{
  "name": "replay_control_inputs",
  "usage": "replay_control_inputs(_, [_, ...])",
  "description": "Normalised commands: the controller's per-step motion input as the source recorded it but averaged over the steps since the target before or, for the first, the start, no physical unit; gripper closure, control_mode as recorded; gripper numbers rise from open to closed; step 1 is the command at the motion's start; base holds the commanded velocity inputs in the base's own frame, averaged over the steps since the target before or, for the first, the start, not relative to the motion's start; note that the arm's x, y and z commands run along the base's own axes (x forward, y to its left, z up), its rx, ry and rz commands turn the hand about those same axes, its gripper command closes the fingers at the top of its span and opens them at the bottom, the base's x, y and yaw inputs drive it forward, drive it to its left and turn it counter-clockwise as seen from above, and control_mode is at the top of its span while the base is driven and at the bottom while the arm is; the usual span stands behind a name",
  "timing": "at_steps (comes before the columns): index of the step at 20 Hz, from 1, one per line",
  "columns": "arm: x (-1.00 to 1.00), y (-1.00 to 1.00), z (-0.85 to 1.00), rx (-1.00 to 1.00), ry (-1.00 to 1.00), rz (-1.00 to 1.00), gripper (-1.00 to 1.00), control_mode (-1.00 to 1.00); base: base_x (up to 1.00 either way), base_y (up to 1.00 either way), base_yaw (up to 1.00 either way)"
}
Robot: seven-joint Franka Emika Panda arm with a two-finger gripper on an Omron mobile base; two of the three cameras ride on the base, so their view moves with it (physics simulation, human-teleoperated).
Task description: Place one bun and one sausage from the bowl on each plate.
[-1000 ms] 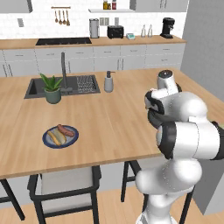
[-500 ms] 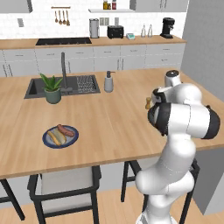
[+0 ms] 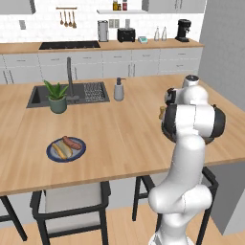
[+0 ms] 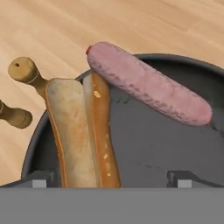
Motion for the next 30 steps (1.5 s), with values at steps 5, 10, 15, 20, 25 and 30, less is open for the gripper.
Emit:
replay_control_inputs(5, [0.27,0.00,-0.41,0.00,0.02,0.00,-1.00,-1.00,0.00,0.00,0.00])
replay_control_inputs(10, [0.21,0.00,-0.23,0.00,0.00,0.00,-1.00,-1.00,0.00,0.00,0.00])
replay_control_inputs(15, [-0.16,0.03,-0.15,0.00,0.00,0.00,-1.00,-1.00,0.00,0.00,0.00])
replay_control_inputs(20, [-0.20,0.21,-0.22,0.00,0.00,0.00,1.00,-1.00,0.00,0.00,0.00])
replay_control_inputs(25, [-0.58,0.02,0.45,0.00,-0.09,0.00,1.00,-1.00,0.00,0.00,0.00])
replay_control_inputs(30, [-0.67,0.01,1.00,0.00,-0.09,0.00,1.00,-1.00,0.00,0.00,0.00])
